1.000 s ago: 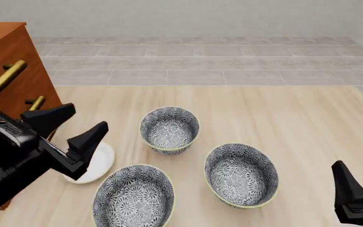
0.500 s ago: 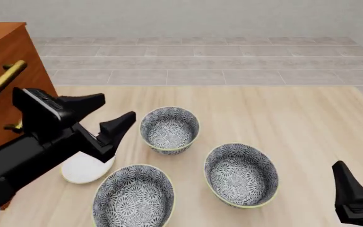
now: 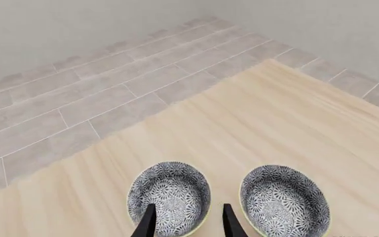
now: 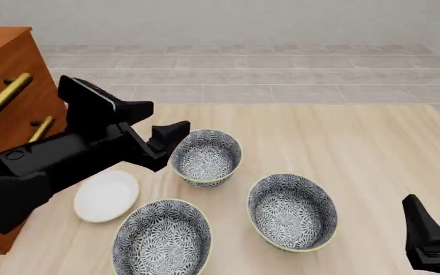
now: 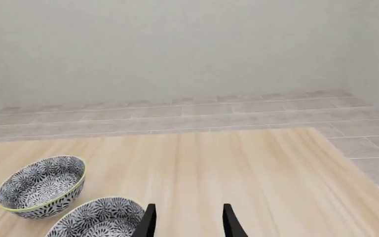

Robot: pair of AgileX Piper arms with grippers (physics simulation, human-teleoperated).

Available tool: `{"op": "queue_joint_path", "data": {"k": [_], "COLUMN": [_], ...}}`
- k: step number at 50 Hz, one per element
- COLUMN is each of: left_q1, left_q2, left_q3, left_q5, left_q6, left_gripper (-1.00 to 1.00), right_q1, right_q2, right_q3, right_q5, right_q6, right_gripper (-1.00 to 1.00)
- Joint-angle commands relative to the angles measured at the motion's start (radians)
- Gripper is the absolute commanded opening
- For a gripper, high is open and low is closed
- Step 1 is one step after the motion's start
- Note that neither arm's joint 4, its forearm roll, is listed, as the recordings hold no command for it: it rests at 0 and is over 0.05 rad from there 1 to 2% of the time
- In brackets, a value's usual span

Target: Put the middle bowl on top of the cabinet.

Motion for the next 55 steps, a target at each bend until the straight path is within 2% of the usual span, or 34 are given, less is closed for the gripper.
{"op": "queue_joint_path", "data": {"k": [1, 5, 8, 15, 18, 30, 40, 55], "left_q1": [-0.033, -0.037, -0.051, -0.080, -0.082, -0.076, -0.010, -0.018], "left_q2": [0.088, 0.120, 0.161, 0.213, 0.236, 0.273, 0.290, 0.318], "left_q3": [-0.131, -0.165, -0.213, -0.256, -0.279, -0.351, -0.335, -0.319], "left_q5": [0.115, 0.144, 0.188, 0.225, 0.252, 0.303, 0.292, 0.283], "left_q6": [-0.001, 0.006, -0.021, -0.030, -0.052, -0.055, -0.077, -0.143], "left_gripper": [1.00, 1.00, 1.00, 1.00, 1.00, 1.00, 1.00, 1.00], "right_q1": [-0.003, -0.004, -0.005, -0.007, -0.008, -0.010, -0.006, -0.012], "right_q2": [-0.003, 0.002, 0.001, 0.014, 0.018, 0.011, 0.019, 0.005], "right_q3": [0.000, 0.000, 0.001, 0.001, 0.001, 0.001, 0.001, 0.000], "right_q5": [0.002, -0.003, -0.002, -0.012, -0.016, -0.008, -0.014, -0.003], "right_q6": [0.002, 0.005, 0.010, 0.017, 0.020, 0.015, 0.015, 0.013], "right_gripper": [1.00, 1.00, 1.00, 1.00, 1.00, 1.00, 1.00, 1.00]}}
